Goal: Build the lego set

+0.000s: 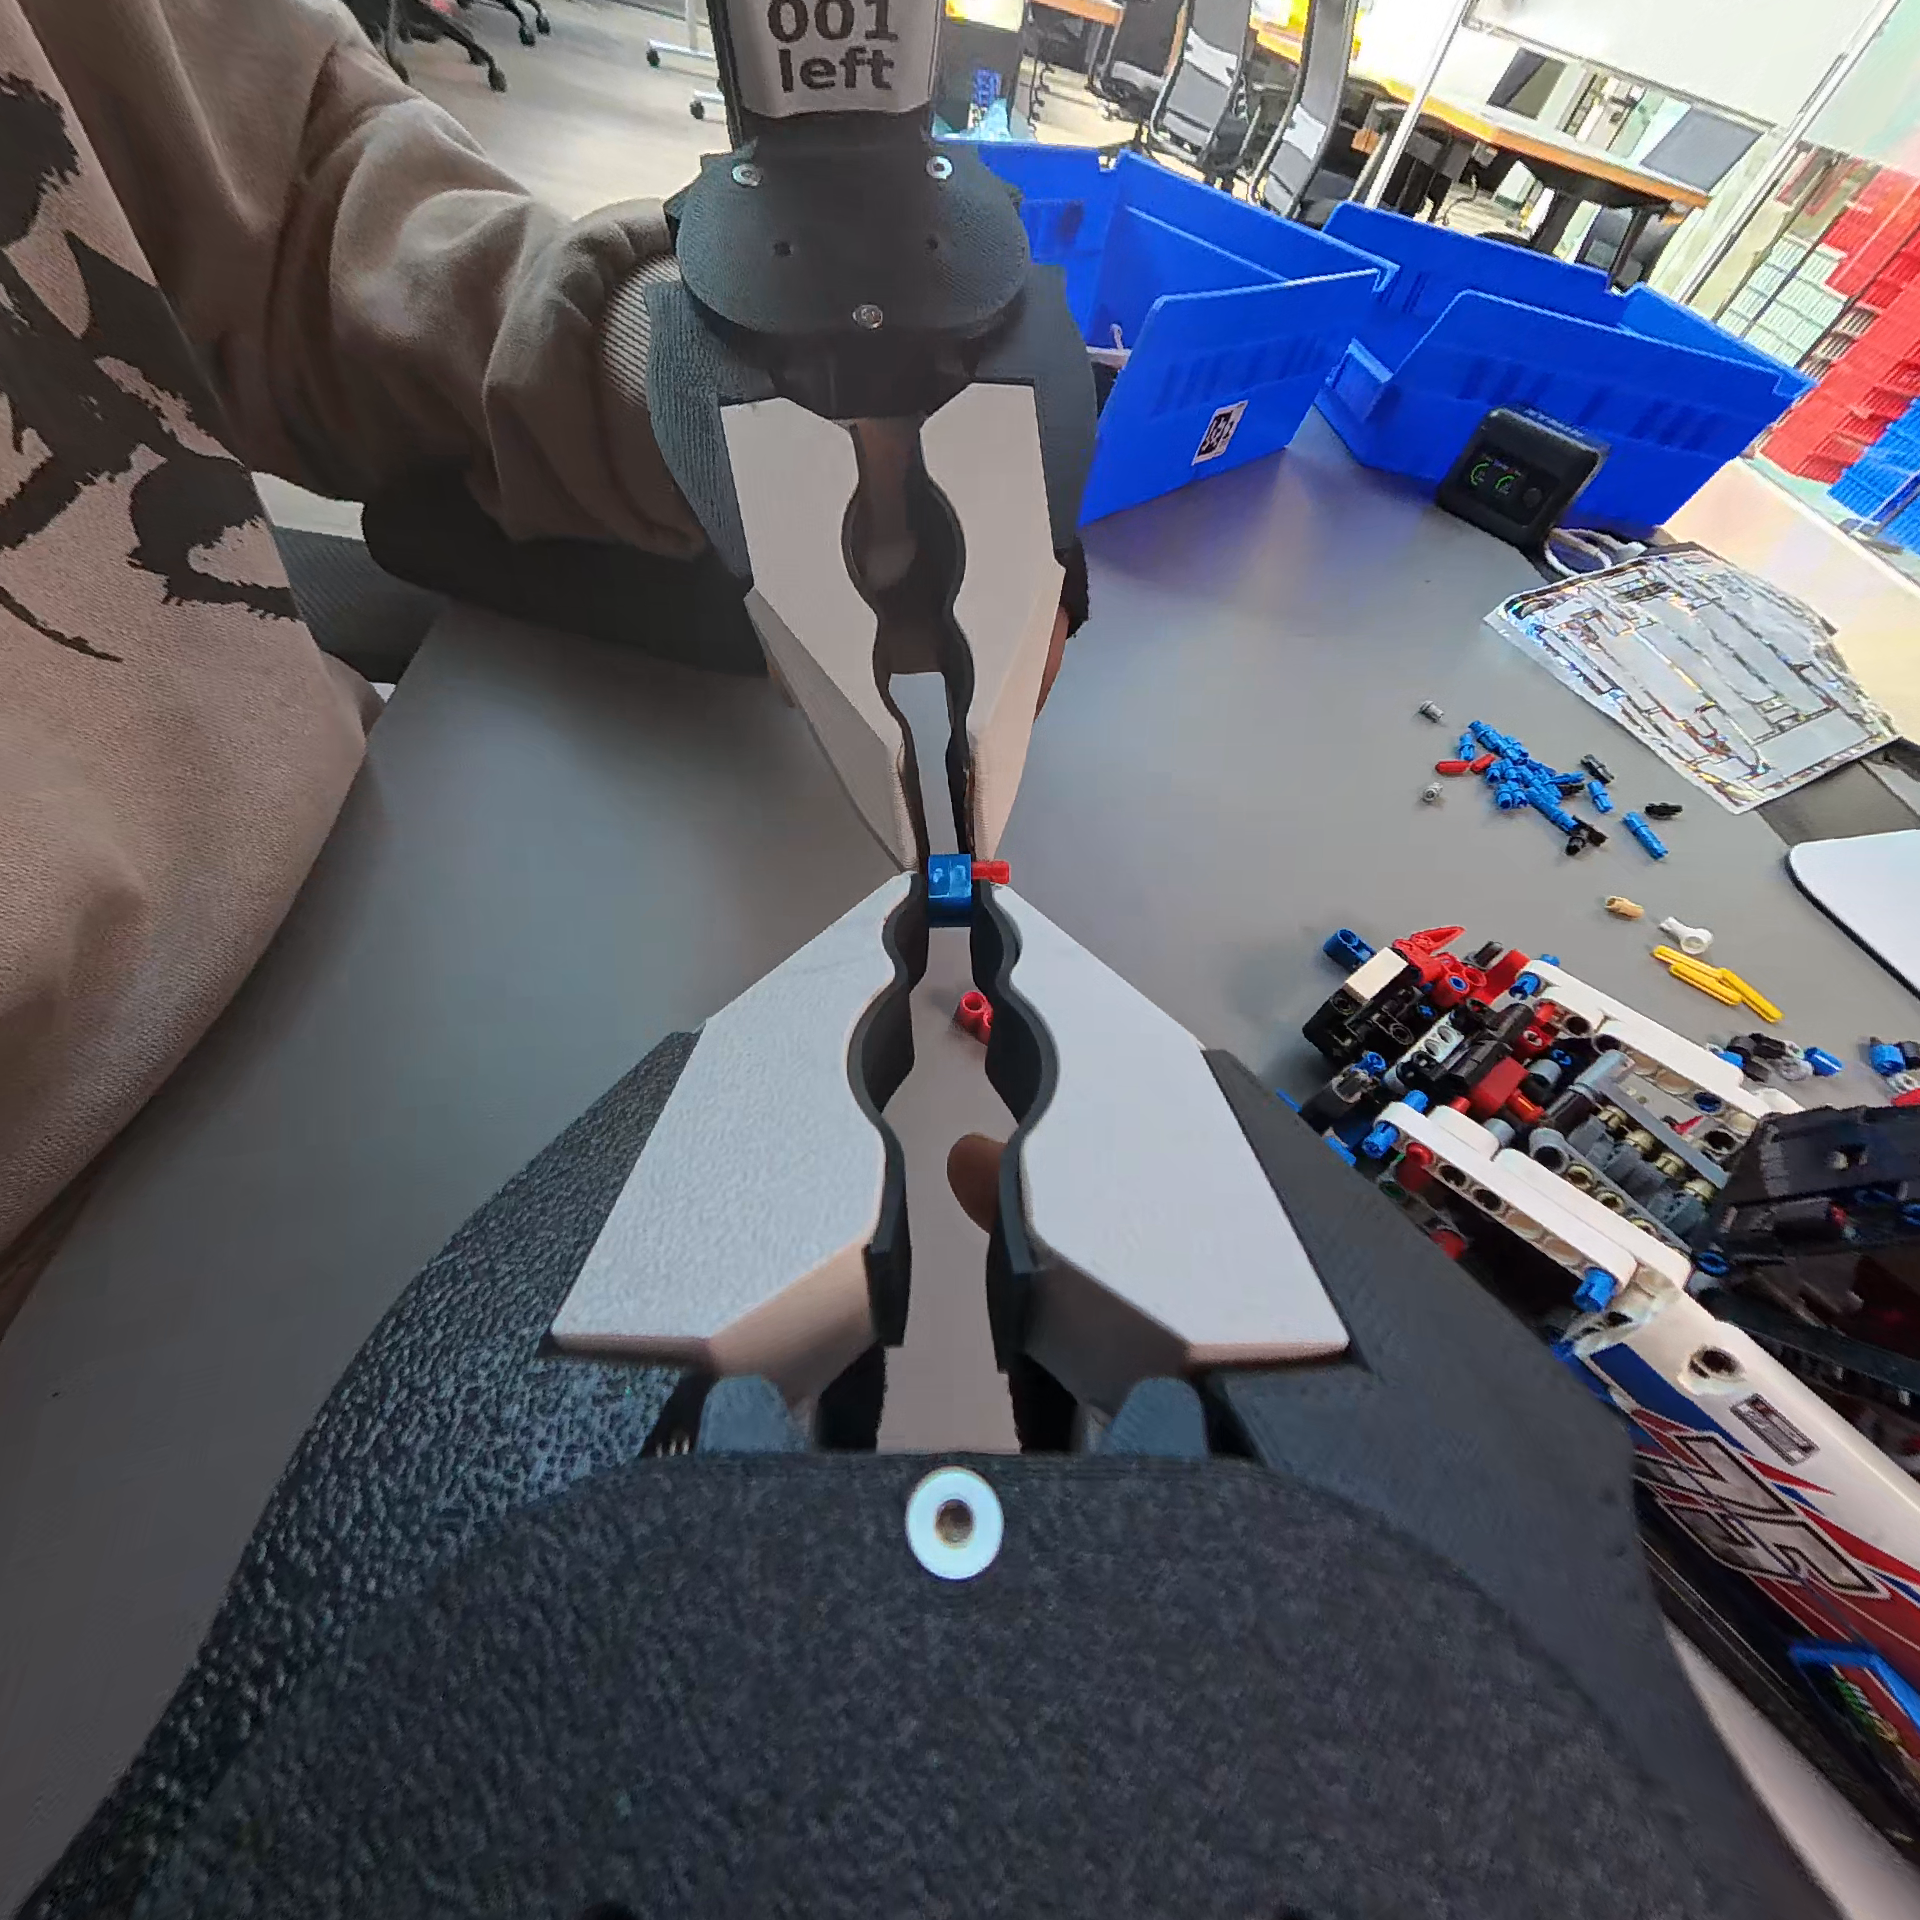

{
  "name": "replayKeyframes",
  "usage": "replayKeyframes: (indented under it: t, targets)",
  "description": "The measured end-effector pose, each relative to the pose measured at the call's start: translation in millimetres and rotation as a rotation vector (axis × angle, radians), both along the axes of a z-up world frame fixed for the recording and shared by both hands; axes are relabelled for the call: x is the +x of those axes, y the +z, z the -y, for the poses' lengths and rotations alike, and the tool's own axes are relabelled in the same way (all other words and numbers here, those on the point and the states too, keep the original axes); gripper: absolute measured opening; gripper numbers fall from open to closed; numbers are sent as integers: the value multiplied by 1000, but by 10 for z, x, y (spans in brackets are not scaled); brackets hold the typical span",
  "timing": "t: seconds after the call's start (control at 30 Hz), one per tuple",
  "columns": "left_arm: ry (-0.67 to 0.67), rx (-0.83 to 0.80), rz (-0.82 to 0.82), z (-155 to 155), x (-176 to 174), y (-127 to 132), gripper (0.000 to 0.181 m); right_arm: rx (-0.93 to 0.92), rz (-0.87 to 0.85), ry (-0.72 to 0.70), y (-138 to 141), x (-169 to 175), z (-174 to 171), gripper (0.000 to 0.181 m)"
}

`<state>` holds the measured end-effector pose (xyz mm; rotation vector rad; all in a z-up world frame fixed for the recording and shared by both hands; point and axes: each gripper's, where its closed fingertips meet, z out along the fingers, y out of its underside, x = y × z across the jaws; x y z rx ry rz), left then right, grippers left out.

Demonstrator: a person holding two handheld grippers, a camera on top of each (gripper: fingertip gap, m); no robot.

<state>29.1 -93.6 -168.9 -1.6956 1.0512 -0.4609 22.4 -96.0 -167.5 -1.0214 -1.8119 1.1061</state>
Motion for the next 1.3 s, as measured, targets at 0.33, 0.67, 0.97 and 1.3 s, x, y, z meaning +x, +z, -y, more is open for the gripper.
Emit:
replayKeyframes:
  t: [0.33,0.67,0.97,1.3]
  targets:
    - [-3,-265,314,-78,-47,55,15,324,-149,-58,47,-75,-118,5]
    - [-21,-347,432,-80,-11,108,6,568,-228,-82,85,-83,-75,5]
    - [-52,-98,175,-27,69,-11,5,149,-46,-6,-86,11,-15,10]
    - [-87,-42,6,45,148,-206,5,98,97,61,-286,92,58,4]
